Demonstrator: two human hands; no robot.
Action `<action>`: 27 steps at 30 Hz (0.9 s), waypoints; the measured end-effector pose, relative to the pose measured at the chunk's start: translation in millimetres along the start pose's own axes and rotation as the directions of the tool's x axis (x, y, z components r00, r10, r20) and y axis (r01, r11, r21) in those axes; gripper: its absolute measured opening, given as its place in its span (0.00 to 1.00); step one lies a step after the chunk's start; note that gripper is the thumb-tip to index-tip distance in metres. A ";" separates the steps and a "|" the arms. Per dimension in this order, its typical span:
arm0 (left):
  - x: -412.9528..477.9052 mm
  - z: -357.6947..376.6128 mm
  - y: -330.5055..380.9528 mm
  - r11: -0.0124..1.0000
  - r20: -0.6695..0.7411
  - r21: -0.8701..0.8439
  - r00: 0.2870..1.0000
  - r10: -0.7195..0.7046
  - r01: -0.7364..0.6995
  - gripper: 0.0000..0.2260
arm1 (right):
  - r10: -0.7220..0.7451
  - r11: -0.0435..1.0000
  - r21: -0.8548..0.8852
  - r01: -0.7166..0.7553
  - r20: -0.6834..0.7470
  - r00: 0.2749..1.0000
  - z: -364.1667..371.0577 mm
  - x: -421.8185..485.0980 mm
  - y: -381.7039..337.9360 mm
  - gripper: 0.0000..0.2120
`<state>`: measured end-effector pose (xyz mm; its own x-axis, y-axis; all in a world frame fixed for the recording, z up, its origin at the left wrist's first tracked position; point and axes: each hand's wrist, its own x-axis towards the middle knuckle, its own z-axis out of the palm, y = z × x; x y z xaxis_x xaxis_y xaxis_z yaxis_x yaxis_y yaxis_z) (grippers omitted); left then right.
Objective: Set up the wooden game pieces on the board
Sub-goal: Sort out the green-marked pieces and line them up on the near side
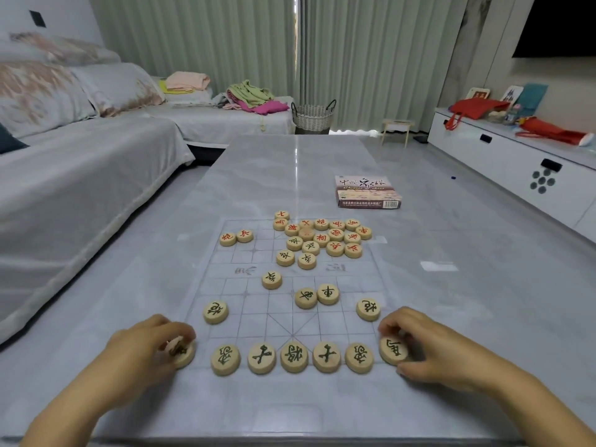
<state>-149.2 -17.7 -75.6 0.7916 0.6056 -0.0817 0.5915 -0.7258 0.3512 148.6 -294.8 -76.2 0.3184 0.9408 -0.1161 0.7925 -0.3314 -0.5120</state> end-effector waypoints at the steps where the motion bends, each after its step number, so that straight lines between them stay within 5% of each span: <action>1: -2.6 5.0 -4.9 1.000 0.013 -0.024 1.000 -0.020 0.020 0.27 | 0.037 0.999 0.011 -0.037 -0.013 0.999 -0.3 -1.5 -0.7 0.20; 5: -8.5 13.5 -9.2 0.979 -0.026 -0.202 0.999 -0.019 0.014 0.28 | 0.162 0.987 0.038 -0.159 -0.105 0.981 4.1 -3.8 -2.2 0.19; 10: -5.6 15.2 -0.7 0.917 -0.127 -0.345 0.958 -0.256 0.199 0.23 | 0.159 0.987 0.045 -0.155 -0.099 0.982 10.0 -4.8 0.1 0.15; 16: -9.2 12.9 1.6 0.949 -0.037 -0.303 0.994 -0.108 0.091 0.16 | 0.131 0.984 0.135 -0.114 -0.125 0.984 12.3 -2.8 9.1 0.42; 27: -14.8 13.3 -0.8 0.925 0.040 -0.376 0.999 -0.030 0.043 0.26 | 0.106 0.982 0.166 -0.089 -0.096 0.990 12.1 -2.2 5.8 0.42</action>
<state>-159.4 -30.4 -87.1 0.7791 0.6133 -0.1297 0.5236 -0.5229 0.6726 146.2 -297.9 -89.3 0.4492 0.8891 -0.0879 0.6633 -0.3978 -0.6339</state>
